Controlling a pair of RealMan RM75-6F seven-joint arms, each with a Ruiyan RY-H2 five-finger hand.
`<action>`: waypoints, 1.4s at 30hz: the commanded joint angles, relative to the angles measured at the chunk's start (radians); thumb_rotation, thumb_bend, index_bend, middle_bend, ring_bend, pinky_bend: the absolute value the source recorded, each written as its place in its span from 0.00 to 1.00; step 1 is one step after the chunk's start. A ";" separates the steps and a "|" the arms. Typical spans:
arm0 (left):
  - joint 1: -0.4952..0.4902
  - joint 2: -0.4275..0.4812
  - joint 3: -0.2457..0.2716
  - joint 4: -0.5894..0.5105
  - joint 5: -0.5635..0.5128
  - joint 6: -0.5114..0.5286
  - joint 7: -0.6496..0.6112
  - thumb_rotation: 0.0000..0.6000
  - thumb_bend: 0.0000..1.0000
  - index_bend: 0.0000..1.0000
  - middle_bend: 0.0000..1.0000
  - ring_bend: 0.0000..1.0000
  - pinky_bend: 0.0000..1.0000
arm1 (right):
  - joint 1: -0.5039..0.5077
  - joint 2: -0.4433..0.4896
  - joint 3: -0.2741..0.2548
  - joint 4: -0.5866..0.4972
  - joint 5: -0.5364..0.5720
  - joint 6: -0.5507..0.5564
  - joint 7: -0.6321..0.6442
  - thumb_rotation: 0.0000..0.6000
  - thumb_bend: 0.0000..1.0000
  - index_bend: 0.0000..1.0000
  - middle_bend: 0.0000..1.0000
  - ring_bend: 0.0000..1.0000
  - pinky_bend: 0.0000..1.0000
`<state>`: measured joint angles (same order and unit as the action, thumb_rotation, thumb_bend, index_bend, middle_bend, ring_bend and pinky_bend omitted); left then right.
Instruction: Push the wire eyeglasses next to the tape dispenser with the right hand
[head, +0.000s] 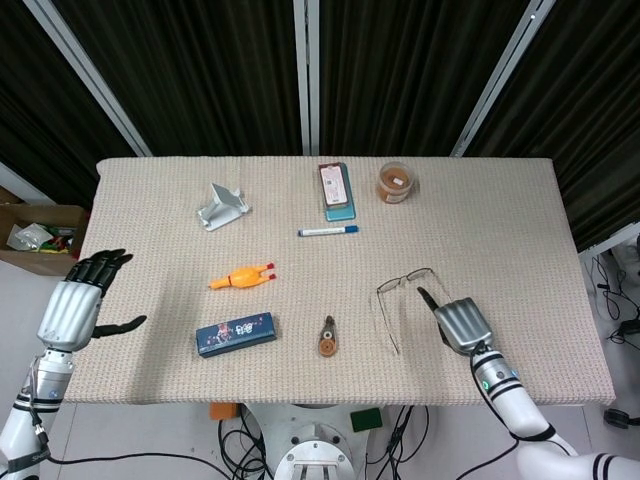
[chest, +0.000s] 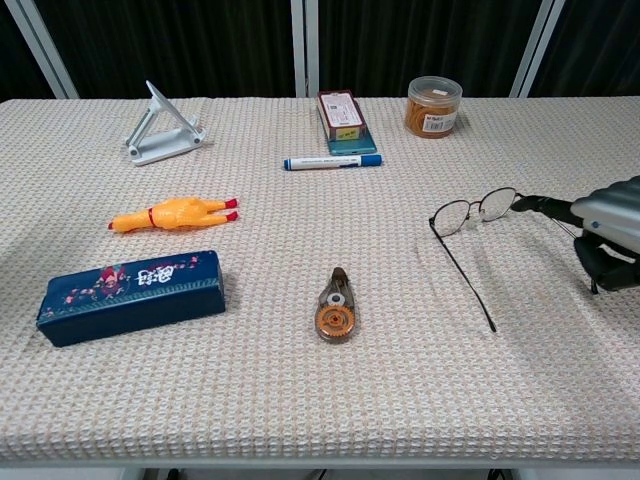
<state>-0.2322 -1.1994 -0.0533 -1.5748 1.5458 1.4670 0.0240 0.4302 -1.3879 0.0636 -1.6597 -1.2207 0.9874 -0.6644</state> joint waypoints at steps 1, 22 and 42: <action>0.003 0.004 0.002 -0.001 0.004 0.004 -0.003 0.75 0.02 0.16 0.15 0.13 0.22 | 0.033 -0.039 0.008 0.026 0.049 -0.020 -0.036 1.00 0.94 0.00 0.90 0.85 0.71; 0.005 0.001 0.000 0.023 -0.002 -0.015 -0.030 0.74 0.02 0.16 0.15 0.13 0.22 | 0.169 -0.115 0.032 0.079 0.242 -0.055 -0.127 1.00 0.95 0.00 0.90 0.86 0.71; 0.010 0.011 -0.007 0.048 -0.014 -0.019 -0.072 0.74 0.02 0.16 0.15 0.13 0.22 | 0.227 -0.088 0.007 0.062 0.258 -0.014 -0.083 1.00 0.94 0.00 0.90 0.85 0.71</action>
<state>-0.2222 -1.1885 -0.0604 -1.5265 1.5321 1.4477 -0.0475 0.6748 -1.4987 0.0840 -1.5747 -0.9253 0.9498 -0.7805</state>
